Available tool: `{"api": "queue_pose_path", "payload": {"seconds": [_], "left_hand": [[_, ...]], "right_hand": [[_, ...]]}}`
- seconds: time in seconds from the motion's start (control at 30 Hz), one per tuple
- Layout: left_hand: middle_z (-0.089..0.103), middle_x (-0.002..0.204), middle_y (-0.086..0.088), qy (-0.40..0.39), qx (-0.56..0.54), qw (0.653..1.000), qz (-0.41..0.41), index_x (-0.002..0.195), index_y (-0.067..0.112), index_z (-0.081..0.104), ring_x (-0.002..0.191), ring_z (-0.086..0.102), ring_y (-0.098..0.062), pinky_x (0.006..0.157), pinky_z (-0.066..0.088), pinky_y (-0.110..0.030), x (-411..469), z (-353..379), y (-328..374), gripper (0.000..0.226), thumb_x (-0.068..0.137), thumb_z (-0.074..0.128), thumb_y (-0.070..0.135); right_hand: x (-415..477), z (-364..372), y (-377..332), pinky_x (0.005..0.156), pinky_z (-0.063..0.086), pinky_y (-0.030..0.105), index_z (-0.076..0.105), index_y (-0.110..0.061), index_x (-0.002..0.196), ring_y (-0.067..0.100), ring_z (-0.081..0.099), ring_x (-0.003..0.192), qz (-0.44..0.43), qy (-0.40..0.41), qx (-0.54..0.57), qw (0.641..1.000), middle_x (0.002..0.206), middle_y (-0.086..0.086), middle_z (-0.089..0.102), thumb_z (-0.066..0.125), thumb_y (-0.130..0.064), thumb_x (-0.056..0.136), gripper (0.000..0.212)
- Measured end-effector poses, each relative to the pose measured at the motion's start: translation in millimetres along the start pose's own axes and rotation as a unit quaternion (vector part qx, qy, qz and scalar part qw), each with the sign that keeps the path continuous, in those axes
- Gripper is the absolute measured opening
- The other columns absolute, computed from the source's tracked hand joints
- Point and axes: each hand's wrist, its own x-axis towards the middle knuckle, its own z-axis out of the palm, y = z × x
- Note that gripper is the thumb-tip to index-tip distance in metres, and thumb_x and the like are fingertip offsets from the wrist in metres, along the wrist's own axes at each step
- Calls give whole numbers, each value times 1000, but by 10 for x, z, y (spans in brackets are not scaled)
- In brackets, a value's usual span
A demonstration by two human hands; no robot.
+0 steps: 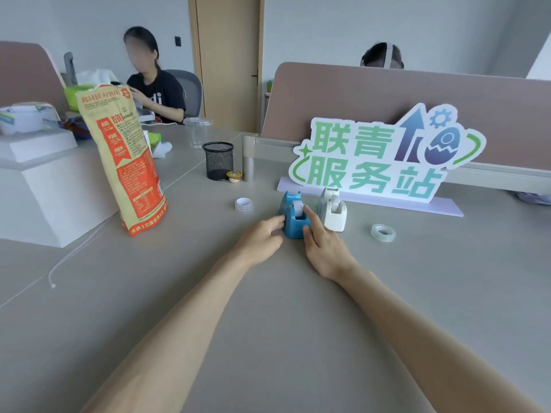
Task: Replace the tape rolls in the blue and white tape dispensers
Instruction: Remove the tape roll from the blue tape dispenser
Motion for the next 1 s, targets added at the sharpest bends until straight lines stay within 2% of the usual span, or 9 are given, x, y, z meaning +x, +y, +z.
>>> {"api": "queue_pose_path", "payload": {"seconds": [0.07,0.13,0.23,0.33,0.43,0.53,0.63,0.73,1.0], "left_hand": [[55,139,3,-1,-32,999,-8,139,21,47,132,44,-7,114,31,-31,-157,31,70,69,76,34,-2],[58,135,-4,5,-60,998,-17,138,15,49,129,47,-9,107,34,-24,-335,74,136,63,83,32,-9],[66,122,-3,1,-76,997,-4,126,17,59,115,54,-7,88,38,-13,-609,126,261,52,84,39,-5],[71,108,3,10,-96,995,9,108,27,64,108,57,-7,93,40,-19,-755,160,324,45,70,45,12],[76,94,4,44,-107,993,9,112,24,61,105,62,-9,97,41,-27,-696,176,296,49,73,37,5],[76,77,2,119,-143,983,4,108,20,58,82,67,-17,87,48,-30,-555,188,228,46,77,33,-4],[69,96,5,185,-167,969,-3,112,21,53,89,60,-15,78,49,-29,-418,186,201,36,86,37,2],[60,119,11,137,-149,979,6,124,24,52,107,55,-5,85,43,-22,-379,212,181,34,91,50,16],[58,116,2,92,-94,991,39,131,22,52,103,58,-4,87,44,-18,-352,154,97,54,81,73,18]], "right_hand": [[-170,-73,14,74,38,34,29,-27,146,37,55,89,-4,2,13,1000,94,11,60,33,-12,97,51],[-345,-173,39,70,40,36,35,-33,140,33,52,77,-1,-3,34,999,84,9,61,34,-9,94,52],[-618,-306,70,74,49,40,44,-38,119,33,58,77,-2,-1,78,997,95,13,70,43,-22,94,30],[-801,-397,83,77,52,34,47,-32,104,17,68,83,-10,26,111,993,101,-1,72,57,-30,91,16],[-830,-397,78,79,55,34,47,-29,101,12,68,87,13,53,121,991,102,-4,69,70,-42,81,33],[-792,-339,57,78,54,37,39,-30,100,20,65,88,20,68,68,995,104,-3,64,78,-47,69,53],[-726,-352,96,81,55,41,38,-29,104,19,64,89,13,47,88,995,105,-5,62,76,-35,72,51],[-673,-405,170,81,54,41,40,-25,111,19,63,87,-22,17,103,994,106,-3,63,69,-23,80,43],[-679,-356,229,103,38,26,40,-18,139,16,45,129,-102,57,10,993,143,-4,45,55,-7,82,60]]}}
